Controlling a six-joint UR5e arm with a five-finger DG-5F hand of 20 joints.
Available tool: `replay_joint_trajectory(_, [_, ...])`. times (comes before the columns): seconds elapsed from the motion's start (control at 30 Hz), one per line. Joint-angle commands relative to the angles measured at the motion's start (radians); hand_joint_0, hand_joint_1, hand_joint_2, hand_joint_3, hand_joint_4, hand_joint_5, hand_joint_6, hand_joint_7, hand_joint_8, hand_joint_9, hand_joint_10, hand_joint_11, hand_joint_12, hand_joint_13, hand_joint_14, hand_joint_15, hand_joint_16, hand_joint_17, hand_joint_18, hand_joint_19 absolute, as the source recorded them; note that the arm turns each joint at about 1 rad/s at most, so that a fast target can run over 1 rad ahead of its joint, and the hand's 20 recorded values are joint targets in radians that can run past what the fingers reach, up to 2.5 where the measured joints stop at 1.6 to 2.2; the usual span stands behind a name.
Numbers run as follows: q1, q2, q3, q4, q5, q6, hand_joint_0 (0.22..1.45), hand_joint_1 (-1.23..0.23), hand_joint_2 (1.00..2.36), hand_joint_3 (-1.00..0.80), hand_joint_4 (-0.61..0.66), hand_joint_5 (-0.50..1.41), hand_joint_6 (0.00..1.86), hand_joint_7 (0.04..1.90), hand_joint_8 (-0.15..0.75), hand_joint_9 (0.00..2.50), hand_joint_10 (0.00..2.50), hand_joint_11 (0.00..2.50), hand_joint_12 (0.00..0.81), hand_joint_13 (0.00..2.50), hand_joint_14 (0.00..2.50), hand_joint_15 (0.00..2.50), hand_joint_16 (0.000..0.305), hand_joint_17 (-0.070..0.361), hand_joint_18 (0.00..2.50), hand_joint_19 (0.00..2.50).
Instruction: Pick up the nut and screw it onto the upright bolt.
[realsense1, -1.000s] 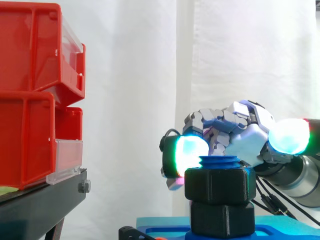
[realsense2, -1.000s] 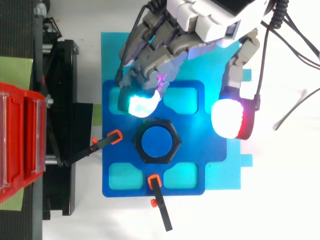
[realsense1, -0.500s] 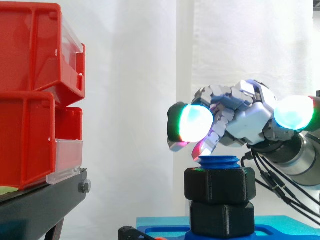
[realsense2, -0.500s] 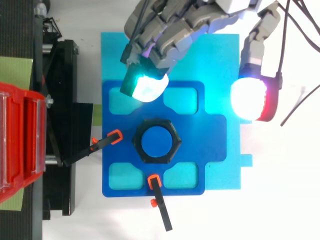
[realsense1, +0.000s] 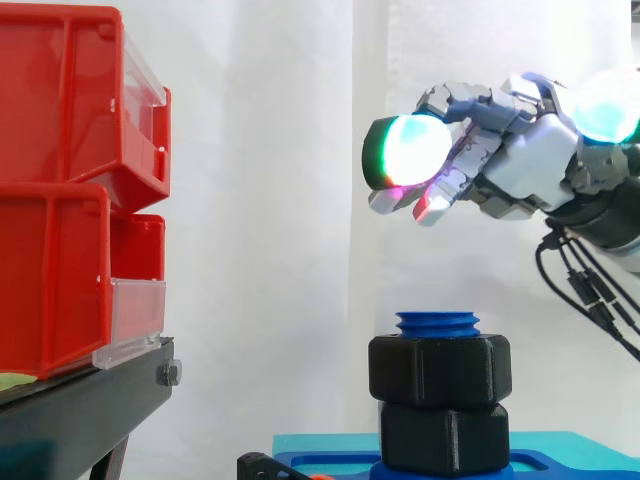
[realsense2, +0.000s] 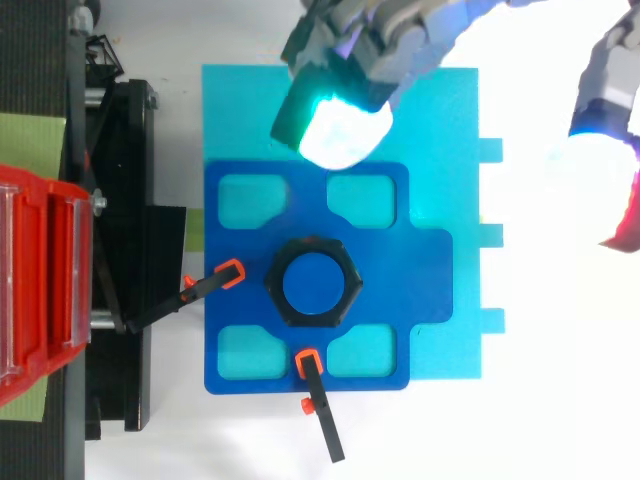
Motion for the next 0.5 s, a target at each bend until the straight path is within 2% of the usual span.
replay_joint_trajectory(0.0, [0.007, 0.042, -0.048, -0.065, 0.105, -0.054, 0.42, -0.36, 1.0, -0.5, 0.21, -0.19, 0.5, 0.73, 0.27, 0.84, 0.0, 0.0, 0.347, 0.63, 0.0, 0.04, 0.045, 0.102, 0.5, 0.24])
replay_joint_trajectory(0.03, [0.018, 0.079, -0.09, -0.113, 0.182, -0.114, 0.42, -0.36, 1.0, -0.5, 0.21, -0.19, 0.5, 0.72, 0.269, 0.84, 0.0, 0.0, 0.346, 0.63, 0.0, 0.04, 0.046, 0.102, 0.5, 0.24])
replay_joint_trajectory(0.07, [0.024, 0.091, -0.104, -0.131, 0.213, -0.139, 0.42, -0.36, 1.0, -0.5, 0.21, -0.19, 0.5, 0.73, 0.27, 0.84, 0.0, 0.0, 0.348, 0.63, 0.0, 0.04, 0.045, 0.102, 0.5, 0.24])
replay_joint_trajectory(0.1, [0.027, 0.098, -0.112, -0.14, 0.23, -0.149, 0.42, -0.36, 1.0, -0.5, 0.21, -0.19, 0.5, 0.73, 0.269, 0.84, 0.0, 0.0, 0.348, 0.63, 0.0, 0.04, 0.045, 0.102, 0.5, 0.25])
replay_joint_trajectory(0.17, [0.056, 0.152, -0.164, -0.283, 0.349, -0.206, 0.42, -0.37, 1.0, -0.5, 0.21, -0.19, 0.5, 0.73, 0.268, 0.84, 0.0, 0.0, 0.346, 0.63, 0.0, 0.04, 0.045, 0.101, 0.5, 0.25])
replay_joint_trajectory(0.27, [0.067, 0.183, -0.187, -0.344, 0.401, -0.206, 0.42, -0.37, 1.0, -0.5, 0.22, -0.19, 0.5, 0.73, 0.269, 0.84, 0.0, 0.0, 0.346, 0.62, 0.0, 0.04, 0.045, 0.101, 0.5, 0.25])
replay_joint_trajectory(0.3, [0.073, 0.209, -0.199, -0.381, 0.434, -0.203, 0.42, -0.37, 1.0, -0.5, 0.22, -0.18, 0.5, 0.73, 0.271, 0.84, 0.0, 0.0, 0.345, 0.62, 0.0, 0.04, 0.045, 0.101, 0.5, 0.25])
replay_joint_trajectory(0.4, [0.078, 0.243, -0.227, -0.419, 0.461, -0.191, 0.43, -0.37, 1.0, -0.5, 0.22, -0.18, 0.5, 0.74, 0.272, 0.85, 0.0, 0.0, 0.346, 0.62, 0.0, 0.04, 0.045, 0.102, 0.5, 0.25])
replay_joint_trajectory(0.47, [0.084, 0.289, -0.285, -0.436, 0.475, -0.168, 0.43, -0.37, 1.0, -0.5, 0.22, -0.18, 0.5, 0.74, 0.271, 0.85, 0.0, 0.0, 0.347, 0.62, 0.0, 0.04, 0.045, 0.102, 0.5, 0.25])
